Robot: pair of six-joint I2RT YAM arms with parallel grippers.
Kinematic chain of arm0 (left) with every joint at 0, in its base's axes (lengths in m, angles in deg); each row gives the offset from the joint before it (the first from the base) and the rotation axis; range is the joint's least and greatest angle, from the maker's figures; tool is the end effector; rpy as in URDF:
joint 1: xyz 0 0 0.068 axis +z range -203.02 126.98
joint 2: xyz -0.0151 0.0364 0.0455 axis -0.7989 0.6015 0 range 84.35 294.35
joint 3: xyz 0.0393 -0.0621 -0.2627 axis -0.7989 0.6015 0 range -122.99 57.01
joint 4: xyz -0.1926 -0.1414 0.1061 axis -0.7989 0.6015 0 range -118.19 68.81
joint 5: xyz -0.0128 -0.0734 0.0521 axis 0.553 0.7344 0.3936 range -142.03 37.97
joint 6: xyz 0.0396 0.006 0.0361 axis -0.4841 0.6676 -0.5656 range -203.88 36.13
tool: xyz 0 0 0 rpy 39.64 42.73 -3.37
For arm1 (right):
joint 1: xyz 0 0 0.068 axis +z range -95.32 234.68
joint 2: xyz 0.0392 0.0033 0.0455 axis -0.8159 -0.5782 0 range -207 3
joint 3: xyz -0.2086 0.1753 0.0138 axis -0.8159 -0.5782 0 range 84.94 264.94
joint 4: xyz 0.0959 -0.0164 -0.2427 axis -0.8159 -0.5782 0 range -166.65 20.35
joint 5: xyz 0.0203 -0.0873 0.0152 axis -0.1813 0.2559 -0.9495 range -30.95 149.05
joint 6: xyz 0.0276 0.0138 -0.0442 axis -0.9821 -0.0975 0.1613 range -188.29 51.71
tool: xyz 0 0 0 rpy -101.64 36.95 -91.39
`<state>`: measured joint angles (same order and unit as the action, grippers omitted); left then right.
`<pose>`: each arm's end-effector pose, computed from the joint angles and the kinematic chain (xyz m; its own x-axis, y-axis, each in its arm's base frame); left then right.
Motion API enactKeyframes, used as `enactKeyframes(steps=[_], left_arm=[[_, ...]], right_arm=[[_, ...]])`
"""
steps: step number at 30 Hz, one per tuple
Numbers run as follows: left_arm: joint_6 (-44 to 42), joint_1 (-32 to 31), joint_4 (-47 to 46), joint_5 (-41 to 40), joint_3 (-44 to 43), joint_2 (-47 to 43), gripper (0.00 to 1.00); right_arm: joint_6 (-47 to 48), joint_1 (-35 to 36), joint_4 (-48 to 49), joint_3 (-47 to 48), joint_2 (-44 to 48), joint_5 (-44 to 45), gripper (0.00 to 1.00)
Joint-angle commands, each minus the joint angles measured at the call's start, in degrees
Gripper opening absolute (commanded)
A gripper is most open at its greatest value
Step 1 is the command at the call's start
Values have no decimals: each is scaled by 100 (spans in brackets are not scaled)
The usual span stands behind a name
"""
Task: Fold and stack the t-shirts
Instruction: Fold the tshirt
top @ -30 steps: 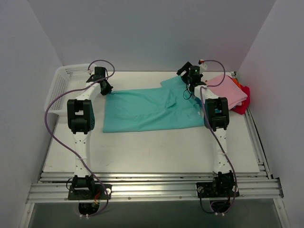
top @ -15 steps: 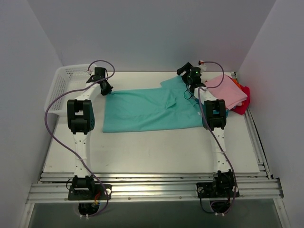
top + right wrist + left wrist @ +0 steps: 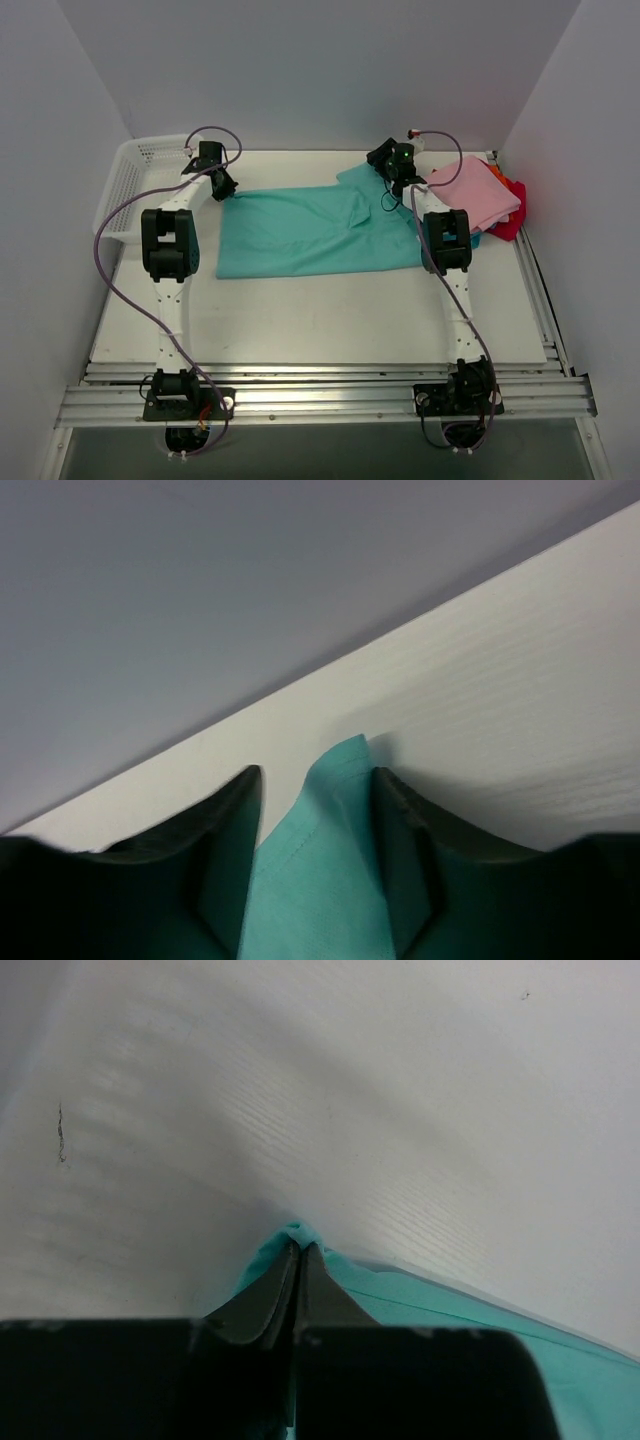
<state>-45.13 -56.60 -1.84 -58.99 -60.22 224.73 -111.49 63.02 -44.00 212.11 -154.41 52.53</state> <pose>0.5424 -0.0294 0.1576 -0.5814 -0.5861 -0.5643 -0.4880 0.8062 -0.3346 0.6076 0.0931 0.1346 -0.2330 0.6532 -0.7205 -0.1326 0.7126 0.6889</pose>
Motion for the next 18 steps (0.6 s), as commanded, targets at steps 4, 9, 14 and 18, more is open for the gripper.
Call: enactKeyframes(steps=[4,9,14,18], left_arm=[[2,313,72,-156,104,-80,2],[2,313,72,-156,113,-72,2],[2,331,99,-113,34,-45,2],[-77,331,-208,107,121,-98,2]], right_arm=[[75,36,-86,-87,-54,-51,23],[127,-16,-60,-114,-54,-42,0],[66,-139,141,-359,95,-95,0],[57,-192,300,-553,359,-112,0]])
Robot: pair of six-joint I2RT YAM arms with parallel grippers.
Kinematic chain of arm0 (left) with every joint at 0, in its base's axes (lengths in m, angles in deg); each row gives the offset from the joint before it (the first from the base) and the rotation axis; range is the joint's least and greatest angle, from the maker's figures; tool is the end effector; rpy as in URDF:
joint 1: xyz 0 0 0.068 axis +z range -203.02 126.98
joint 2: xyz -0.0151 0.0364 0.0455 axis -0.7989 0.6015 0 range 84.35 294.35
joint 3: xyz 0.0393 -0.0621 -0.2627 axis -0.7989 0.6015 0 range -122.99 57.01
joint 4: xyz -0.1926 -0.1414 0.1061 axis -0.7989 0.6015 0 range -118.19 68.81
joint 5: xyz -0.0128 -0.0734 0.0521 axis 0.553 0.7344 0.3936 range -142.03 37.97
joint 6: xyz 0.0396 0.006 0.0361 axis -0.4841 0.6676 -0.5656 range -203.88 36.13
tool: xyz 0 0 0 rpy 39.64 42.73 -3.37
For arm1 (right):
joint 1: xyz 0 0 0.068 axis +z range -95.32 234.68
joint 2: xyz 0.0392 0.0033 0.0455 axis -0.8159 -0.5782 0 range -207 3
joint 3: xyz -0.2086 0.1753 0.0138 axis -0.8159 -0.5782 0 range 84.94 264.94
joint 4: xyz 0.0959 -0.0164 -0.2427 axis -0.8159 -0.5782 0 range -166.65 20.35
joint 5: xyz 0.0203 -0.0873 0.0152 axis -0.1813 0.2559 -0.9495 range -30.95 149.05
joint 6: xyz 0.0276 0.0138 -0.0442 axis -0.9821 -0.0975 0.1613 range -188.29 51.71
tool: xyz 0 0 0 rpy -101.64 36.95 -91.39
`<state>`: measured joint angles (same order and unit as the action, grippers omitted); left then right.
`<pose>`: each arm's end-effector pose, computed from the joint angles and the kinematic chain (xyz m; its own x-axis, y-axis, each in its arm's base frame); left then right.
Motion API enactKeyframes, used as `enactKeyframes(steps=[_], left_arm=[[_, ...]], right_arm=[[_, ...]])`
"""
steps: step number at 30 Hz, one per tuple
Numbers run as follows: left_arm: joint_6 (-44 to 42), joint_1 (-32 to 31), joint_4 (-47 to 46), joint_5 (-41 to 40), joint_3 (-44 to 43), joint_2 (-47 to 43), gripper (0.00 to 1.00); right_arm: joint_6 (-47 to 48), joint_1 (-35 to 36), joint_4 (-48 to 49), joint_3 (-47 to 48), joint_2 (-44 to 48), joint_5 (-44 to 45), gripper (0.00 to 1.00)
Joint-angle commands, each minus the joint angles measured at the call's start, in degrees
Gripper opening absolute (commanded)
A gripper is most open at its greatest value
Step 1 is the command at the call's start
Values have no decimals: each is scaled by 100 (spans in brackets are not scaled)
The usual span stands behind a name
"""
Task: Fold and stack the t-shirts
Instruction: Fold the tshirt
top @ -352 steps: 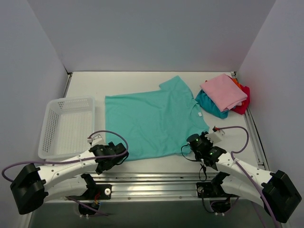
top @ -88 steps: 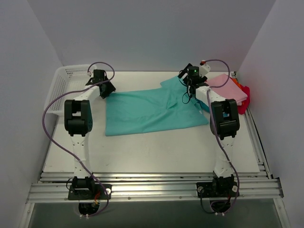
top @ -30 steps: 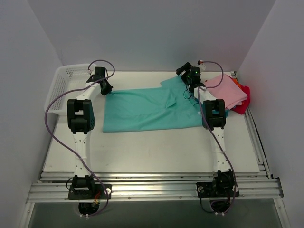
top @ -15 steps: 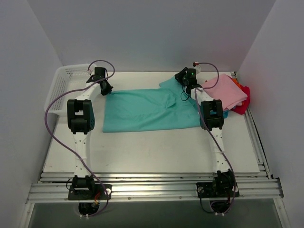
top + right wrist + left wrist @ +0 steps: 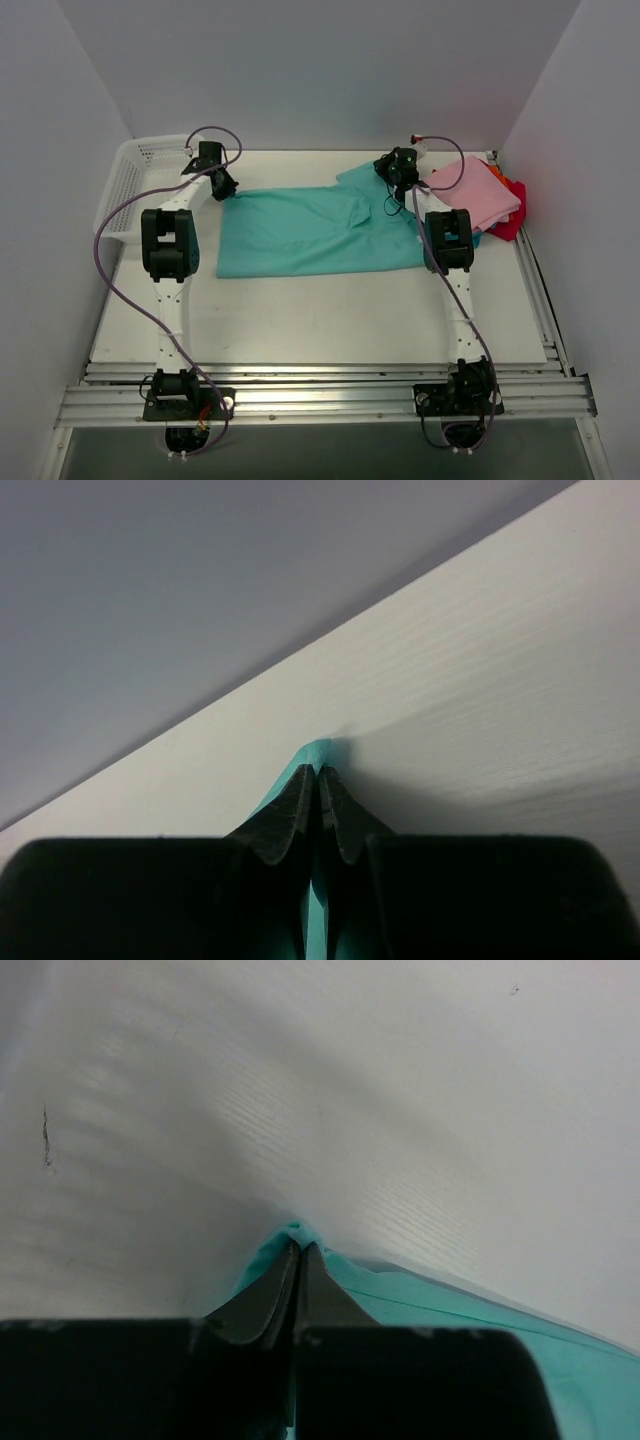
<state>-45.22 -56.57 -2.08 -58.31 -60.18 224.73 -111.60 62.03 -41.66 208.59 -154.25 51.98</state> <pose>0.5426 -0.0296 0.1576 -0.5847 -0.5859 -0.5611 -0.4803 0.8075 -0.3426 0.6040 0.0822 0.1193 -0.2409 0.6553 -0.7160 -0.1144 0.7134 0.6914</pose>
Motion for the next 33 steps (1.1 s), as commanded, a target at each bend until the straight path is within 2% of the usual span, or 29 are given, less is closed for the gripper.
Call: enactKeyframes(steps=[1,5,17,24,33], left_arm=[[-69,329,-202,74,108,-98,2],[-95,320,-308,127,204,-256,2],[-200,311,-721,-31,1066,-1521,2],[-262,276,-853,22,1295,-1847,2],[-306,258,-1002,-13,2024,-2427,2]], right_arm=[[86,-103,84,-219,457,-66,0],[138,-129,154,-403,783,-75,0],[95,-147,602,-1317,1785,-251,0],[112,-147,778,-1879,2277,-286,0],[7,-155,1191,-2872,2962,-313,0]])
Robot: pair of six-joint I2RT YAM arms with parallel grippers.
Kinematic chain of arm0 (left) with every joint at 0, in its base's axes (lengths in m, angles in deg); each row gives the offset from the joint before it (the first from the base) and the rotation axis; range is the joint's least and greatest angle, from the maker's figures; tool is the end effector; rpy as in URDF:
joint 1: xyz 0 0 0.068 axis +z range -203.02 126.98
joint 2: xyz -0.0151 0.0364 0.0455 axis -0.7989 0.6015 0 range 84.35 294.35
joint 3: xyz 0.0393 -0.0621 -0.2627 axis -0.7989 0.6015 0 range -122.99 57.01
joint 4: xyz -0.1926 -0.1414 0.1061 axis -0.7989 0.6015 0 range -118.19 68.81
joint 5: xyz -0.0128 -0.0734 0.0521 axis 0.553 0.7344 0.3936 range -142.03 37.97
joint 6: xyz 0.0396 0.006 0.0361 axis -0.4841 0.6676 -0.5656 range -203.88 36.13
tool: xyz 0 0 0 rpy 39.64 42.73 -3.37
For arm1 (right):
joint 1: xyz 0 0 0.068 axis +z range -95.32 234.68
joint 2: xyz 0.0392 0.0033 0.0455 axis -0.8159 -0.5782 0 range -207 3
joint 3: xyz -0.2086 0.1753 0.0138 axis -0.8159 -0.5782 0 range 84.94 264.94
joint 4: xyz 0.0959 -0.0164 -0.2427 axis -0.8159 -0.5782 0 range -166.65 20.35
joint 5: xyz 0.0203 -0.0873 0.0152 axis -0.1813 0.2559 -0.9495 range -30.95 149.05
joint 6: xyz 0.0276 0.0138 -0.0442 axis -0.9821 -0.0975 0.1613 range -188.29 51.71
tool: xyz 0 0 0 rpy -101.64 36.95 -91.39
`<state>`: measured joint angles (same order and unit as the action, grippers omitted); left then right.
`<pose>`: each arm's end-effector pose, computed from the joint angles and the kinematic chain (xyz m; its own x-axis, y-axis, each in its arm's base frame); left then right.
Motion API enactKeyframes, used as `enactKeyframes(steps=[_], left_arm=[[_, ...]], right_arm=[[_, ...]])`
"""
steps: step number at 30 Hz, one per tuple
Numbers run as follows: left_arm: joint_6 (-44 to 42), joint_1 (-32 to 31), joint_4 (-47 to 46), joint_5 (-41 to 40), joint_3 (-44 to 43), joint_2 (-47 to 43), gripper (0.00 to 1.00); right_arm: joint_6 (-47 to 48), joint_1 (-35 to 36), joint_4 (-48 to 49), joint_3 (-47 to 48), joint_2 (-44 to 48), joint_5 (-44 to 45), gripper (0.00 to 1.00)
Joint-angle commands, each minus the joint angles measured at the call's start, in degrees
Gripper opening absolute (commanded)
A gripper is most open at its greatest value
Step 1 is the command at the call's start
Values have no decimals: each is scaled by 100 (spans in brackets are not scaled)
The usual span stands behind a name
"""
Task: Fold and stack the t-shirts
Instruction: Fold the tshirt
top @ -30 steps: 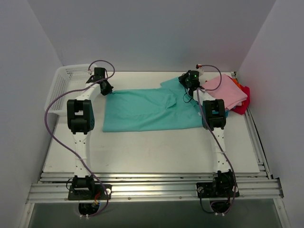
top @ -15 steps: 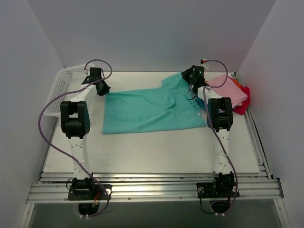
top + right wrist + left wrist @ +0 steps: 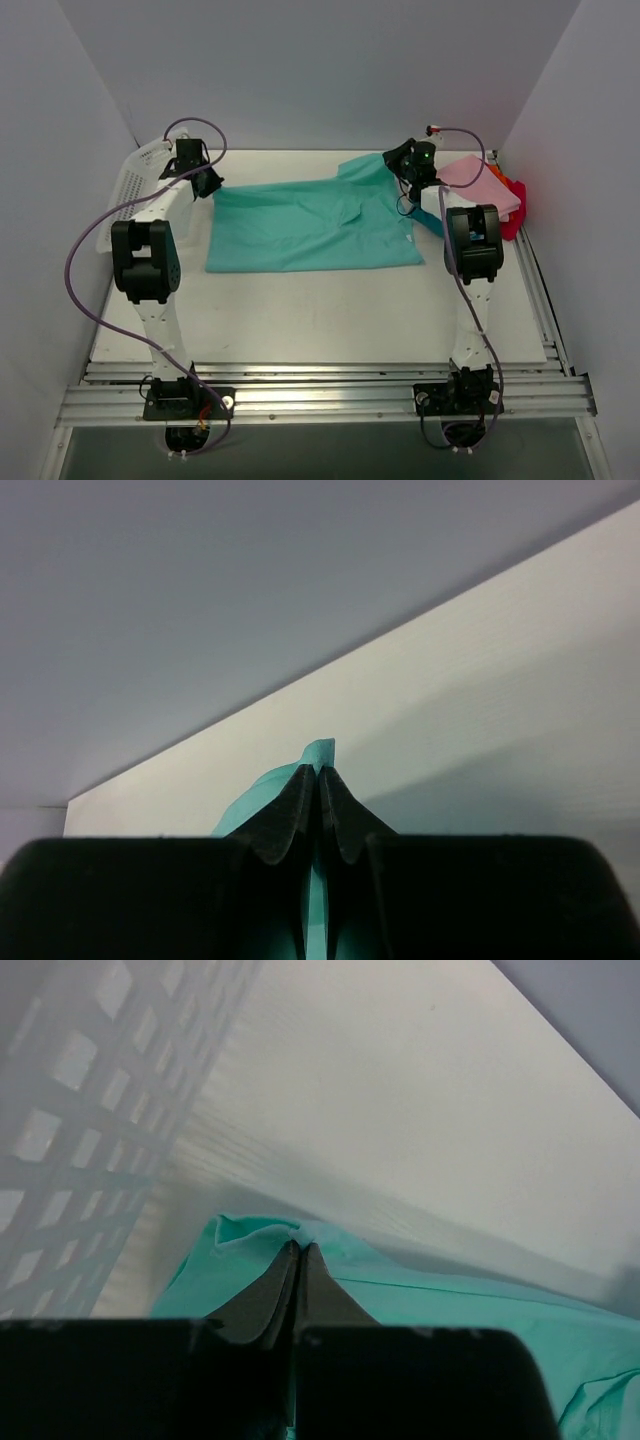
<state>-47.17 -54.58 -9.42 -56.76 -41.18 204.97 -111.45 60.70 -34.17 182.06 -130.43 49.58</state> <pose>0.4860 -0.0101 0.2306 -0.5069 -0.5821 -0.6358 -0.4216 0.8107 -0.4062 0.5400 0.0627 0.2069 -0.1931 0.6581 -0.7278 -0.1851 0.7040 0.6857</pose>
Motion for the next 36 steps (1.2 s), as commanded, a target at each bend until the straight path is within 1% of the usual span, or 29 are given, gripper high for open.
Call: enactKeyframes(steps=[1,6,14,26,36], left_arm=[[-120,60,-285,-160,194,-504,2],[-146,60,-443,-203,774,-916,2],[-173,51,-575,-326,1408,-1409,2],[-120,60,-918,-274,2339,-1919,2],[-15,25,-1200,-353,3078,-2060,2]], right_arm=[[-17,-22,529,-420,633,-81,0],[-70,-22,793,-1054,1107,-63,0],[-175,-22,1162,-2187,1767,-72,0],[-211,48,1505,-3550,2812,-28,0],[-246,241,1690,-4869,3323,235,0]])
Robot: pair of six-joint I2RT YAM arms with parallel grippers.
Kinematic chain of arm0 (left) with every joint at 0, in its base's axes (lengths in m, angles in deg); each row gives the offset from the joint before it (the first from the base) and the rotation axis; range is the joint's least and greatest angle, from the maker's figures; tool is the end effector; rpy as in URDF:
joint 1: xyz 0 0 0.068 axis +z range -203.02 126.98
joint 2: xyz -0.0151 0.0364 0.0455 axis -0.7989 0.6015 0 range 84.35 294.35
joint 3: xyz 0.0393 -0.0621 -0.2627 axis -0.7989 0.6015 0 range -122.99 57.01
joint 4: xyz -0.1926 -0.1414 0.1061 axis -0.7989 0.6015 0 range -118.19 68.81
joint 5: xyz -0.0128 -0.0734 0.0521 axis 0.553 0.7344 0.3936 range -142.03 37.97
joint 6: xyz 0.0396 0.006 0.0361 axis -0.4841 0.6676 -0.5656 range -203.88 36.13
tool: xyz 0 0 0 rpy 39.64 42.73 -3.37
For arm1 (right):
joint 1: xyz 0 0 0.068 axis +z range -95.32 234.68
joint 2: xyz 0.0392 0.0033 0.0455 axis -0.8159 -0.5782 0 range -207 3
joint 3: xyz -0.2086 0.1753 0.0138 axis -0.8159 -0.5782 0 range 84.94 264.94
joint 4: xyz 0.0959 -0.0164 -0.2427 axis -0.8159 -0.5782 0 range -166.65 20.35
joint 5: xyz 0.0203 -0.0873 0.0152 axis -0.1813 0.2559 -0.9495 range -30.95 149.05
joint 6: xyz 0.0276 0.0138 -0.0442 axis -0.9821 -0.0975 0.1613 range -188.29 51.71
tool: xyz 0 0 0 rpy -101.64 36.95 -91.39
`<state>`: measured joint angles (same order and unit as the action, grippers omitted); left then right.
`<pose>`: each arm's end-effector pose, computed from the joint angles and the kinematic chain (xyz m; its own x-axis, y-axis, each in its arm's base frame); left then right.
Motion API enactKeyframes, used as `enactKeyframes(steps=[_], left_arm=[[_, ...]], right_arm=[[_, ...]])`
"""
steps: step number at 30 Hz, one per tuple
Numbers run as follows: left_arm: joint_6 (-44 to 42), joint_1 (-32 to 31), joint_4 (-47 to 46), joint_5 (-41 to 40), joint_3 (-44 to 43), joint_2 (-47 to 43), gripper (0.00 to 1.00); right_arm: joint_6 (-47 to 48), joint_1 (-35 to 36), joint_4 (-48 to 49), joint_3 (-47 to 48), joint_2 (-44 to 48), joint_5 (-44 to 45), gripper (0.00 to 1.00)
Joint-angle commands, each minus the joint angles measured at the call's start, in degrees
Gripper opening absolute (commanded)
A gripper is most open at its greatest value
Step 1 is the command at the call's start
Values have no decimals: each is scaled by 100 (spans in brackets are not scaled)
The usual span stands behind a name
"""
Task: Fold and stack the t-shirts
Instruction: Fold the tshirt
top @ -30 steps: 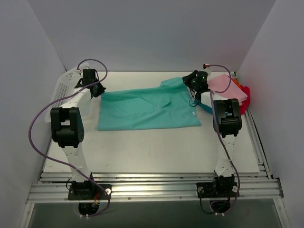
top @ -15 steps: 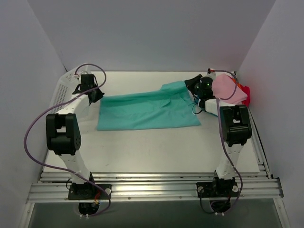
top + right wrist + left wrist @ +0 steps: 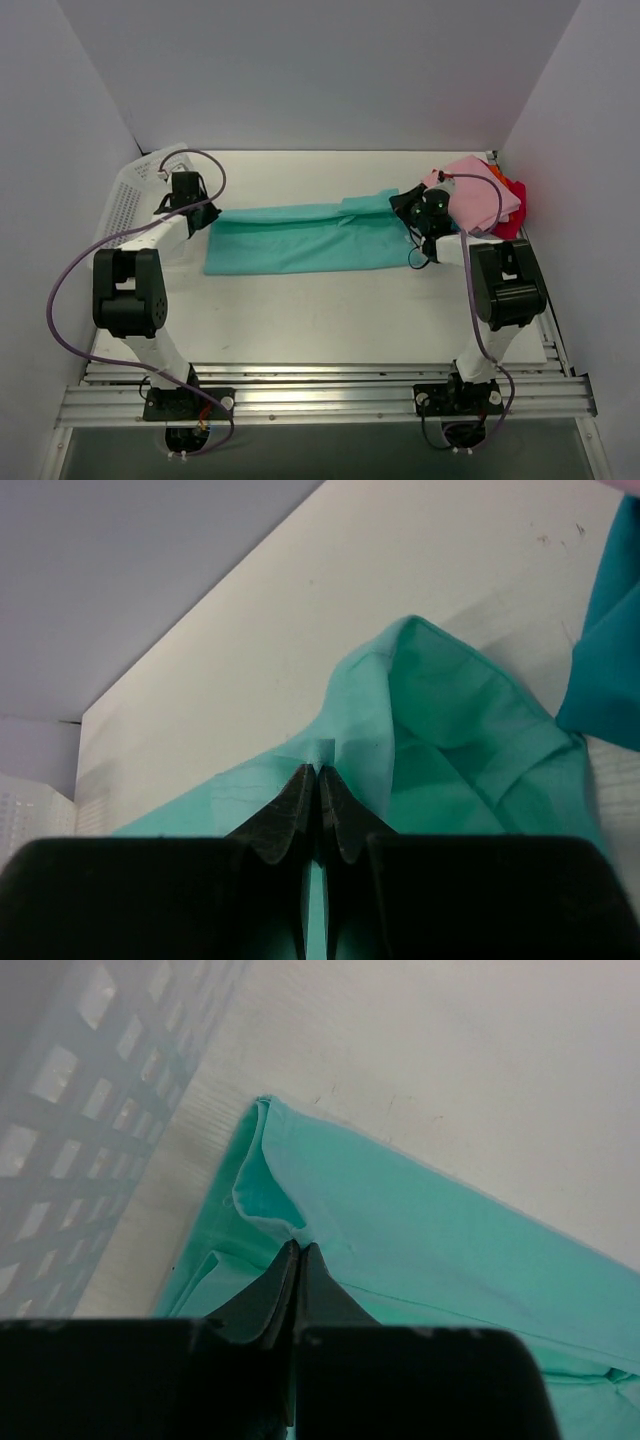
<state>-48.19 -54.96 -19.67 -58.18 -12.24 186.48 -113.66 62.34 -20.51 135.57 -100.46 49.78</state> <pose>0.3957 -0.0094 0.2166 -0.5095 -0.5631 -0.6507 -0.4235 0.8223 -0.3800 0.3820 0.0571 0.2043 -0.2518 0.6748 -0.6937 -0.1591 0.6782 0.7174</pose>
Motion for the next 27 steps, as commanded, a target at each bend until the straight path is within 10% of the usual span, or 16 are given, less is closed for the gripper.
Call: enactKeyframes(steps=[1,3,5,9,27], left_arm=[[88,53,-183,-246,219,-211,2],[79,53,-157,-325,298,-193,3],[141,53,-8,-544,333,-167,37],[465,53,308,-1123,412,-184,75],[572,105,-403,-1160,562,123,74]], right_arm=[[-16,86,254,-325,326,277,0],[1,95,78,-466,344,513,0],[-51,95,-18,-703,335,672,21],[-130,95,-484,-827,440,1366,93],[-60,1026,-1706,1185,108,1544,97]])
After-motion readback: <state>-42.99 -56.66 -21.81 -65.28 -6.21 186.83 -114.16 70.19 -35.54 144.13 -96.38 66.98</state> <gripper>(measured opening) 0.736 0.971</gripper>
